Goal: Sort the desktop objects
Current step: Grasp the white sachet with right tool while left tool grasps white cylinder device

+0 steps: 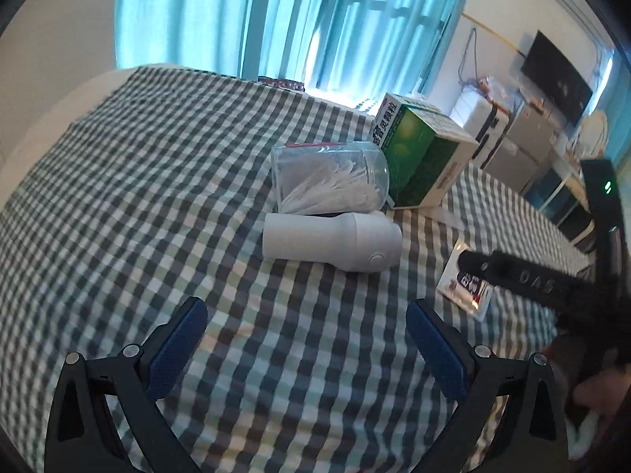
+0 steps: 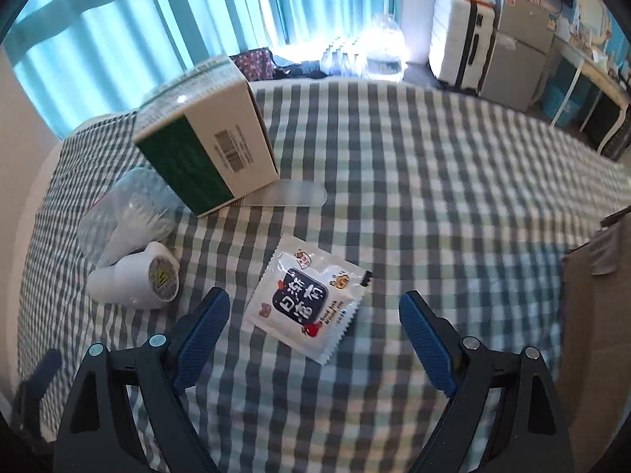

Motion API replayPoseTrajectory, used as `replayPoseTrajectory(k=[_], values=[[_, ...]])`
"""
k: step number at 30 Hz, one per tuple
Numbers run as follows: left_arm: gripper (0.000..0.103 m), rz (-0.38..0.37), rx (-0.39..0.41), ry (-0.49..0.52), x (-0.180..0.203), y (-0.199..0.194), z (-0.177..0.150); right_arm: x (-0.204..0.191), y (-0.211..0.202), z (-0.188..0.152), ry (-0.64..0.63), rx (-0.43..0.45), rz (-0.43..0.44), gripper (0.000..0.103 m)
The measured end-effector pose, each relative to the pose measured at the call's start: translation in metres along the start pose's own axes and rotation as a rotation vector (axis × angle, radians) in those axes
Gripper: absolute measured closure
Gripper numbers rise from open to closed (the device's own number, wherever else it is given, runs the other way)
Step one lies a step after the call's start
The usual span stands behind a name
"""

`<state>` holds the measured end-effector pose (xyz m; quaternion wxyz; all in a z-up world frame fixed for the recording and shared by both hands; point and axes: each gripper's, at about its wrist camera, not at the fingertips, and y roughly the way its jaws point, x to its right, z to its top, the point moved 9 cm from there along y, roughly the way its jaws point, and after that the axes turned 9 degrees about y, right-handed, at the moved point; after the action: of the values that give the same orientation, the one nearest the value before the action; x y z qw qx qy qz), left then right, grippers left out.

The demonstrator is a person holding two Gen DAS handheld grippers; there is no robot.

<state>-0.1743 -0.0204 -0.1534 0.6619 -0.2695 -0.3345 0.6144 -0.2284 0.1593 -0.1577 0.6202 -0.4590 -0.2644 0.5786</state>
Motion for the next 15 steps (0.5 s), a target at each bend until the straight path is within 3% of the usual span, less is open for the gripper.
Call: replayPoseTrajectory(k=[5,8,11,15], values=[[0.000,0.033,0.028,0.013,-0.012,0.004,0.000,-0.003,0.029,-0.008,0.000,-0.051,0.000,0.015],[0.000,0.056,0.009,0.000,-0.021,0.010,-0.001,-0.008,0.034,-0.011,-0.094,-0.032,-0.054,0.016],[0.000,0.068,0.005,0.019,-0.021,0.011,-0.005,-0.005,0.031,-0.010,-0.133,-0.012,-0.080,0.040],[0.000,0.070,0.013,0.080,-0.012,0.008,-0.003,0.004,0.026,-0.009,-0.093,-0.027,-0.040,0.052]])
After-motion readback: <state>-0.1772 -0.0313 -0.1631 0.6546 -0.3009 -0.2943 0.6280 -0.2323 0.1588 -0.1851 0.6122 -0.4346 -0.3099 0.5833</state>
